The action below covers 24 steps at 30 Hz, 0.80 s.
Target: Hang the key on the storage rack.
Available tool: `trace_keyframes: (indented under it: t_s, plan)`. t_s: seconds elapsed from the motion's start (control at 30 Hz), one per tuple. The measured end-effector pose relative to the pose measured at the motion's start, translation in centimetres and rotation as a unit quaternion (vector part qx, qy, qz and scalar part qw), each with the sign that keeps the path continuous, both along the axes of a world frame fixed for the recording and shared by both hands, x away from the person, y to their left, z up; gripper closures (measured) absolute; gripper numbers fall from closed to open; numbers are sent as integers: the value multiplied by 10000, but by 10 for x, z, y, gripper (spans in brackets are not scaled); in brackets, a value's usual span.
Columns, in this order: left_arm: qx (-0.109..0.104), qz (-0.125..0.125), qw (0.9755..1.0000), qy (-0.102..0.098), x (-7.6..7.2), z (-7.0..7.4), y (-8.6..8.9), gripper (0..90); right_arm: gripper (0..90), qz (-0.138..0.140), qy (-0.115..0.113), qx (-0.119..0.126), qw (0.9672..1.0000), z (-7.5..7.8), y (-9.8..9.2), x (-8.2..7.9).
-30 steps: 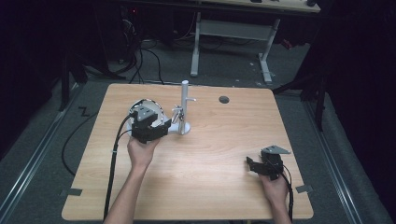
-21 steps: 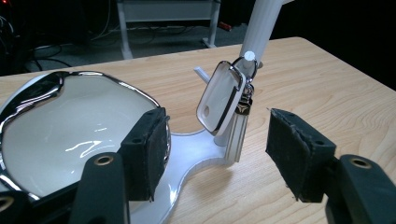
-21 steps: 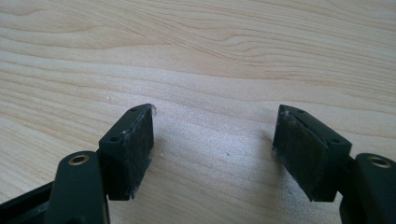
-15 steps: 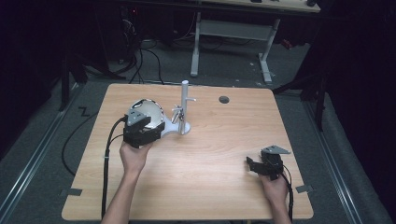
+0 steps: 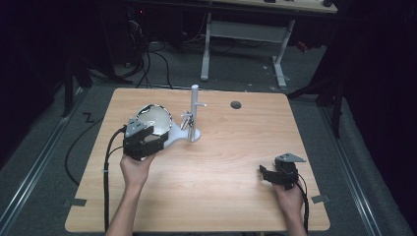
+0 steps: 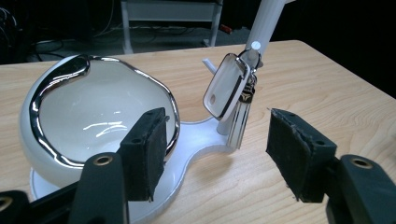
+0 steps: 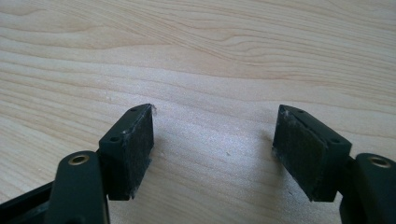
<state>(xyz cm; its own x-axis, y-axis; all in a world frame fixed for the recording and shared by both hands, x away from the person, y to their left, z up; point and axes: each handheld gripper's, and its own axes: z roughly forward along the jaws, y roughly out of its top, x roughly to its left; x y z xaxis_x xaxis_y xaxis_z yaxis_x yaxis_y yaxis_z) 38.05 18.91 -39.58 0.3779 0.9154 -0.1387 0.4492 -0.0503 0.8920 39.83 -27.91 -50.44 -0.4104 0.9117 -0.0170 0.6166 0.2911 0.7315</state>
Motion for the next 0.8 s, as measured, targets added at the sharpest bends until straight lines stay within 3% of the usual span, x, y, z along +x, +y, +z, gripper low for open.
trace_keyframes:
  t_s: [0.8]
  plan:
    - [-131,68,9999,48,-20,-7,12,383,291,0,-1,-1,10000,0,0,0]
